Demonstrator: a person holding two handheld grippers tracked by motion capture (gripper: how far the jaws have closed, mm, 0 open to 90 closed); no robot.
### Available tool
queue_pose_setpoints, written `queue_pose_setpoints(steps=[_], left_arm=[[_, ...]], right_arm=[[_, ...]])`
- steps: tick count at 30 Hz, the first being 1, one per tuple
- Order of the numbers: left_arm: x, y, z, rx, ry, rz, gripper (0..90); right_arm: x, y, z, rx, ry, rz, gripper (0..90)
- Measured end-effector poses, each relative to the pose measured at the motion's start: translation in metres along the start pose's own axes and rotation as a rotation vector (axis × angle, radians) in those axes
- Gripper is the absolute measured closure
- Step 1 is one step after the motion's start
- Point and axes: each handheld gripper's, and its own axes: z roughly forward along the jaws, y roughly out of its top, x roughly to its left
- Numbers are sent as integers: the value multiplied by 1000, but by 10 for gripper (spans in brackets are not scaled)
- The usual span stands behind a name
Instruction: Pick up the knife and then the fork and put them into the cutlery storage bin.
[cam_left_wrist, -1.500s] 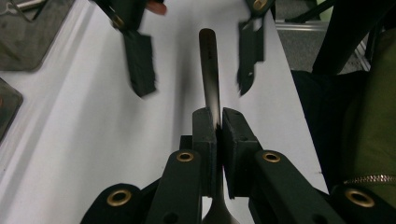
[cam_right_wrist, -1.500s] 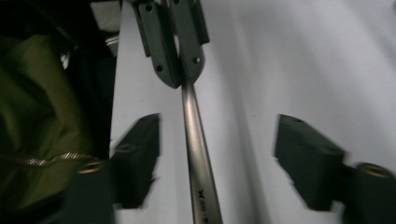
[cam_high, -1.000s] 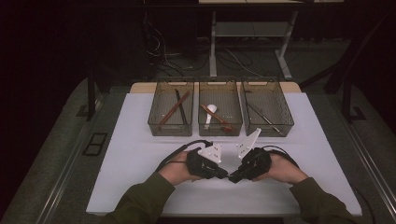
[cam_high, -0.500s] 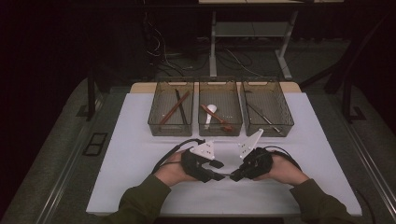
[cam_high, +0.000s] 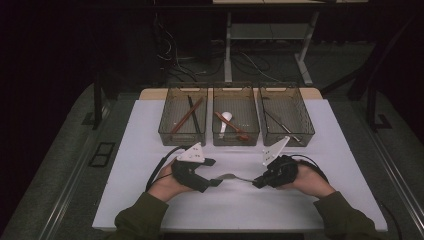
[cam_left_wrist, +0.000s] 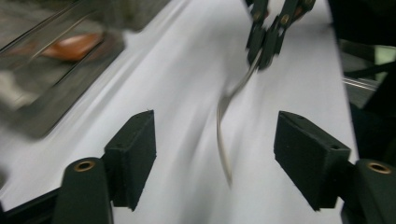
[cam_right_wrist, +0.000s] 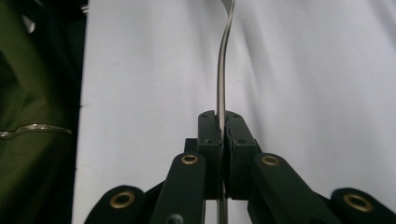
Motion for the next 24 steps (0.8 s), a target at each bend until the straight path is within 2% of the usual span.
queue_pose_setpoints(steps=[3, 6, 13, 15, 18, 21, 24], left_arm=[[2, -11, -9, -9, 56, -28, 232], [2, -26, -18, -24, 107, -75, 212], [-5, -53, -31, -36, 164, -159, 140], [-6, -59, -35, -38, 176, -173, 128], [-7, -65, -36, -30, 195, -196, 63], [-6, -67, -36, -29, 222, -200, 0], [-5, -67, -36, -43, 236, -196, 0]], right_arm=[[-5, -4, -6, -16, -31, 22, 864], [-9, -8, -13, -39, -66, 36, 864], [-15, -13, -30, -83, -126, 88, 864], [-17, -14, -36, -104, -142, 103, 863], [-18, -14, -45, -149, -164, 165, 864], [-23, -15, -52, -165, -200, 187, 863], [-28, -16, -58, -194, -223, 204, 864]])
